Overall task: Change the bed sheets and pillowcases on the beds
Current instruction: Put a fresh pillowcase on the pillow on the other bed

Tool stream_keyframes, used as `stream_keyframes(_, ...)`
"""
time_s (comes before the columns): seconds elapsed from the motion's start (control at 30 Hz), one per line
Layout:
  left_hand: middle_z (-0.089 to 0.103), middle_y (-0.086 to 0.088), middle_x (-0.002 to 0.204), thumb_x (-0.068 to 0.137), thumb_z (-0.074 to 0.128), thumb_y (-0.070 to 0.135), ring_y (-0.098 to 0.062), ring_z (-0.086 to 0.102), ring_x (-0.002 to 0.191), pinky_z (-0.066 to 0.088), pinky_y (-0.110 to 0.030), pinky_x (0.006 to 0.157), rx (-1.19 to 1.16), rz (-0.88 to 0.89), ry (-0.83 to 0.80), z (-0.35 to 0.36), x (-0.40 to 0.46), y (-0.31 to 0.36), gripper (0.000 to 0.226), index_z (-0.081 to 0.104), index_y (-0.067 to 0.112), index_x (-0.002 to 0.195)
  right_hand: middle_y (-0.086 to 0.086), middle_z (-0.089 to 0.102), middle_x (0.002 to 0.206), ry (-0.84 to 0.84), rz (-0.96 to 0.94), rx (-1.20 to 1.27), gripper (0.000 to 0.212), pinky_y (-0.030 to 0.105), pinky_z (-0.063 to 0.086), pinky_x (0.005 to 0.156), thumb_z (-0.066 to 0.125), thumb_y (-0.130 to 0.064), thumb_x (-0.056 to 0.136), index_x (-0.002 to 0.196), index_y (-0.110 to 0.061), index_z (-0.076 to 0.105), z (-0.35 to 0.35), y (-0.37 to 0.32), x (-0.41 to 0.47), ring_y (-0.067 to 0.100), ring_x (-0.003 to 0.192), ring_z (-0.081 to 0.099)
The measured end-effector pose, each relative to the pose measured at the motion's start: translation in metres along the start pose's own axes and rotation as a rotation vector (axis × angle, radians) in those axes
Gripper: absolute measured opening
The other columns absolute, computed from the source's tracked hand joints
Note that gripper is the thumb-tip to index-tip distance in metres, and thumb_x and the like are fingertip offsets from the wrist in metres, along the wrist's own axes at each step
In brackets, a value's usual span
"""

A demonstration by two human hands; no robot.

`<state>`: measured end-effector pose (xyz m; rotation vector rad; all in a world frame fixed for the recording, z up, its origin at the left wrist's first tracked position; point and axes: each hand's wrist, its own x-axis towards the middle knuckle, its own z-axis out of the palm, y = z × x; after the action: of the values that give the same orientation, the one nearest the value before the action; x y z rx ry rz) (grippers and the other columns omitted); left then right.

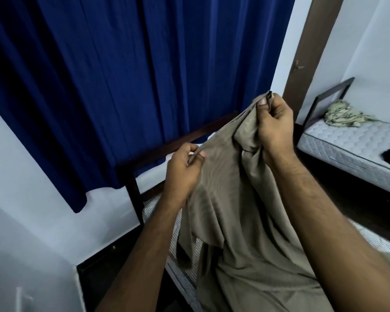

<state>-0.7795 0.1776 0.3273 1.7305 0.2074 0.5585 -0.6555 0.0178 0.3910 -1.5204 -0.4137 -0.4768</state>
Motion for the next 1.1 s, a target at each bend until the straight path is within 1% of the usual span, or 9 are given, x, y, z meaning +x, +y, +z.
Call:
stream_keyframes(0.1,0.071,-0.02,0.114,0.104,0.057,0.02,-0.025,0.07,0.1,0.056,-0.045,0.094,-0.37,-0.192,-0.21,0.003,-0.006,0.016,0.024,0.062,0.001,0.117,-0.014,0.047,0.069,-0.041,-0.006,-0.042,0.029,0.021,0.04,0.067,0.052,-0.024,0.103,0.074,-0.022,0.05,0.003,-0.001,-0.004,0.0,0.067,0.043)
stream_keyframes(0.2,0.071,-0.016,0.119,0.105,0.051,0.014,-0.027,0.069,0.112,0.055,-0.04,0.1,-0.452,-0.173,-0.306,0.015,-0.007,0.028,0.024,0.061,0.003,0.124,-0.021,0.052,0.065,-0.134,-0.001,-0.113,0.029,0.02,0.042,0.067,0.053,-0.027,0.102,0.073,-0.025,0.051,0.009,0.001,-0.011,-0.003,0.065,0.048)
stream_keyframes(0.4,0.073,-0.011,0.109,0.102,0.056,0.013,-0.027,0.07,0.105,0.055,-0.048,0.098,-0.191,0.011,-0.228,0.031,-0.003,0.027,0.016,0.064,0.007,0.115,0.005,0.063,0.081,-0.374,0.042,-0.083,0.031,0.033,0.049,0.072,0.053,-0.027,0.103,0.09,-0.001,0.061,0.017,0.012,-0.028,0.01,0.075,0.056)
stream_keyframes(0.53,0.071,-0.009,0.1,0.1,0.06,0.019,-0.031,0.068,0.098,0.054,-0.054,0.092,-0.071,0.112,-0.162,0.03,0.0,0.016,0.011,0.066,0.01,0.103,0.019,0.072,0.095,-0.518,0.114,0.043,0.033,0.045,0.055,0.084,0.058,-0.032,0.102,0.1,0.0,0.067,0.011,0.011,-0.04,0.018,0.087,0.066)
stream_keyframes(0.63,0.062,-0.008,0.114,0.098,0.062,0.014,-0.012,0.063,0.103,0.052,-0.034,0.095,-0.038,0.164,-0.175,0.031,-0.002,0.015,0.007,0.065,0.008,0.101,0.013,0.073,0.095,-0.629,0.229,0.245,0.034,0.034,0.056,0.082,0.063,-0.029,0.097,0.099,0.006,0.064,0.003,0.01,-0.045,0.021,0.092,0.067)
stream_keyframes(0.73,0.057,-0.005,0.136,0.098,0.06,0.001,0.0,0.055,0.124,0.041,-0.017,0.106,-0.088,0.222,-0.252,0.029,-0.004,0.019,0.008,0.064,0.006,0.103,0.026,0.063,0.104,-0.726,0.337,0.391,0.054,0.037,0.052,0.087,0.066,-0.032,0.091,0.111,0.016,0.055,-0.005,0.016,-0.043,0.031,0.097,0.062)
stream_keyframes(0.83,0.062,-0.007,0.137,0.099,0.056,-0.002,-0.014,0.054,0.132,0.04,-0.035,0.115,-0.229,0.236,-0.316,0.024,-0.006,0.024,0.02,0.063,0.017,0.099,0.016,0.068,0.103,-0.744,0.377,0.433,0.05,0.033,0.055,0.088,0.066,-0.026,0.088,0.123,0.008,0.054,-0.013,0.02,-0.04,0.024,0.096,0.067)
stream_keyframes(0.93,0.064,-0.009,0.133,0.099,0.055,-0.004,-0.018,0.058,0.13,0.043,-0.037,0.113,-0.304,0.24,-0.316,0.023,-0.008,0.025,0.025,0.063,0.019,0.096,0.012,0.065,0.107,-0.763,0.339,0.402,0.043,0.034,0.052,0.095,0.071,-0.015,0.085,0.122,-0.003,0.052,-0.017,0.024,-0.038,0.022,0.103,0.063)
stream_keyframes(1.1,0.062,-0.008,0.118,0.095,0.066,0.011,-0.018,0.06,0.116,0.049,-0.042,0.105,-0.082,0.336,-0.103,0.025,-0.005,0.01,0.009,0.064,0.003,0.092,0.022,0.066,0.118,-0.77,0.266,0.182,0.045,0.034,0.051,0.1,0.072,-0.003,0.087,0.128,0.002,0.054,-0.02,0.024,-0.035,0.022,0.107,0.063)
